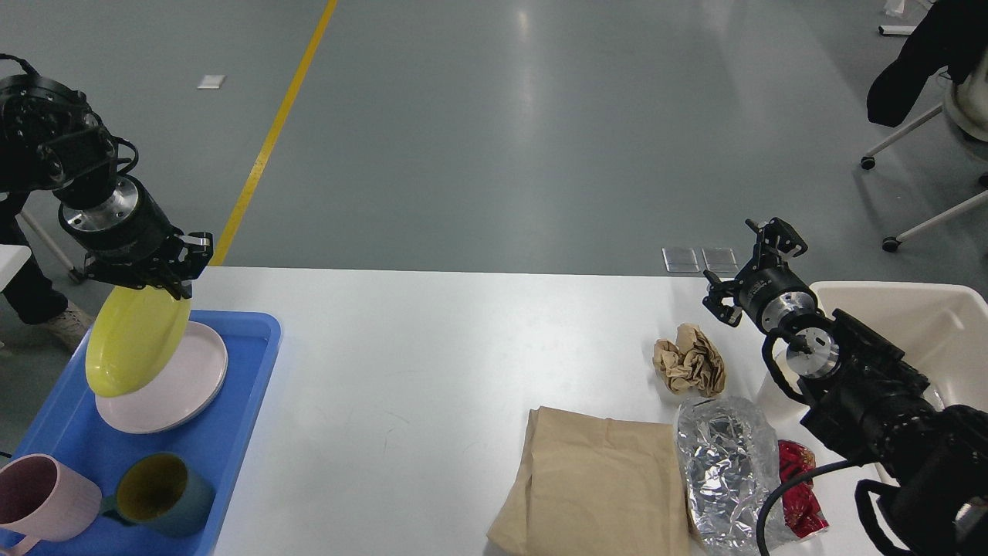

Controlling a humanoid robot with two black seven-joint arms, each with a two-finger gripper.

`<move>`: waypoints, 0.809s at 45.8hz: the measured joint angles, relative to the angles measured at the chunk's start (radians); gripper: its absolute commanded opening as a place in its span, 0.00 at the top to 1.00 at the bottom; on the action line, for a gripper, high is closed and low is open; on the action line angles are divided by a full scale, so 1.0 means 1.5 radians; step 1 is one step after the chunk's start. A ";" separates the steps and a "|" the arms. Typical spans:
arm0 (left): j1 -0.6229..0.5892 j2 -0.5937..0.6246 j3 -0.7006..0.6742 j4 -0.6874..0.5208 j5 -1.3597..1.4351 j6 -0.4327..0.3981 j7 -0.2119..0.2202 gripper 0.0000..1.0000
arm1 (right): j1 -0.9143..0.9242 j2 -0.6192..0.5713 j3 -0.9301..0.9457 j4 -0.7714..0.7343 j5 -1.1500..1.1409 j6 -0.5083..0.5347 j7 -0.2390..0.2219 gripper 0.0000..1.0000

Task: Tidy desktop
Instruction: 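Lift the yellow plate and carry it over the blue tray, then lower the yellow plate onto the pink plate and release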

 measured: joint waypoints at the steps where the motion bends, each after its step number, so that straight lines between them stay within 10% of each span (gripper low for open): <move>1: 0.008 0.000 0.000 0.004 0.000 0.016 0.000 1.00 | 0.000 0.000 0.000 0.000 0.000 0.000 0.000 0.00; 16: 0.143 -0.013 -0.011 0.053 0.019 0.223 0.026 1.00 | 0.000 0.000 0.000 0.000 0.000 0.000 0.000 0.00; 37: 0.237 -0.046 -0.026 0.088 0.020 0.270 0.027 1.00 | 0.000 0.000 0.000 0.000 0.000 0.000 0.000 0.00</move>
